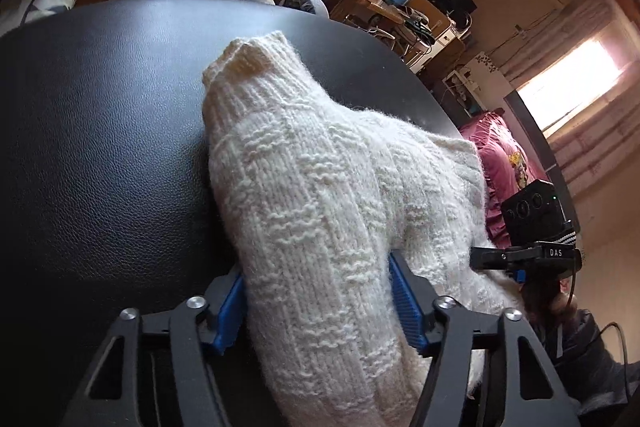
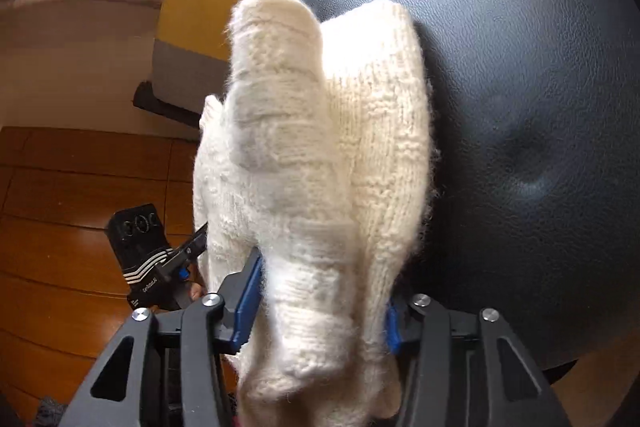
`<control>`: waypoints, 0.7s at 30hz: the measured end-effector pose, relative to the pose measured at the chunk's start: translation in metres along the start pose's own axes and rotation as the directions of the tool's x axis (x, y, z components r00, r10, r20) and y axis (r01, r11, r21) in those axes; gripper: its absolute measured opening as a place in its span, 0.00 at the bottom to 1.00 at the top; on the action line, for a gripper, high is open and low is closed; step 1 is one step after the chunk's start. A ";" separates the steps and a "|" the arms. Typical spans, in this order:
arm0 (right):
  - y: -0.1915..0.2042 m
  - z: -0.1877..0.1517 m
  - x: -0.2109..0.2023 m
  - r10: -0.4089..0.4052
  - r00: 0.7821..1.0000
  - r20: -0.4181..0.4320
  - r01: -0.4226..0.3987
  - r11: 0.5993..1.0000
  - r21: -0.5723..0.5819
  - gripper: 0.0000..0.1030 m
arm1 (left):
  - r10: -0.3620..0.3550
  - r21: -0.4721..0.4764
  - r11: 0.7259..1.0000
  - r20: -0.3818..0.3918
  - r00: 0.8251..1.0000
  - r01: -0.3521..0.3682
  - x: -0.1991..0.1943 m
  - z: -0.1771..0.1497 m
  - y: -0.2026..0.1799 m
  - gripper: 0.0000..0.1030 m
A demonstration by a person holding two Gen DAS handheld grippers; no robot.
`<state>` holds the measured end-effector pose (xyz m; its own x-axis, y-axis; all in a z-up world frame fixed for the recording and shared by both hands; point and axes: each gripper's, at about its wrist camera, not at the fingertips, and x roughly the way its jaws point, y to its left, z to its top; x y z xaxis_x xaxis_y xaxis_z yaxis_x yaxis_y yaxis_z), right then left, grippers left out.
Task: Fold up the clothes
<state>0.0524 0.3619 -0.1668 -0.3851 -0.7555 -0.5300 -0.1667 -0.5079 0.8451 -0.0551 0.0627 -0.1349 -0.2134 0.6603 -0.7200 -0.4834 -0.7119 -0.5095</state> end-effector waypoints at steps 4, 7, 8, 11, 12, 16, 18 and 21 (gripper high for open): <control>0.007 -0.005 -0.001 -0.037 0.999 0.036 0.038 0.999 -0.030 0.39 | -0.007 0.021 1.000 0.049 0.999 0.006 -0.005 -0.003 -0.007 0.42; 0.023 -0.008 -0.006 -0.098 0.991 0.089 0.107 0.990 -0.096 0.34 | -0.030 0.038 0.999 0.076 0.997 0.027 -0.007 0.001 -0.013 0.41; 0.027 -0.008 -0.009 -0.109 0.988 0.108 0.121 0.986 -0.113 0.32 | -0.041 0.045 0.998 0.079 0.996 0.037 -0.007 0.004 -0.015 0.41; 0.032 -0.007 -0.026 -0.114 0.980 0.162 0.137 0.981 -0.137 0.26 | -0.082 0.081 0.994 0.082 0.993 0.075 0.000 0.021 -0.030 0.41; 0.033 -0.008 -0.034 -0.108 0.978 0.181 0.135 0.980 -0.146 0.26 | -0.094 0.100 0.991 0.081 0.992 0.086 0.003 0.028 -0.038 0.40; 0.035 0.003 -0.058 -0.129 0.968 0.216 0.166 0.972 -0.163 0.25 | -0.139 0.187 0.975 0.066 0.988 0.125 0.024 0.062 -0.074 0.40; 0.027 0.019 -0.066 -0.172 0.963 0.209 0.204 0.968 -0.146 0.25 | -0.132 0.209 0.970 0.038 0.990 0.122 0.044 0.078 -0.086 0.40; 0.005 0.029 -0.080 -0.178 0.960 0.217 0.200 0.977 -0.080 0.25 | -0.118 0.247 0.962 0.003 0.993 0.114 0.064 0.099 -0.101 0.40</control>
<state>0.0555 0.4319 -0.1183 -0.5366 -0.5449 -0.6443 -0.1667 -0.6800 0.7140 -0.1042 0.2008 -0.0829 -0.1576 0.7404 -0.6534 -0.6989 -0.5510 -0.4559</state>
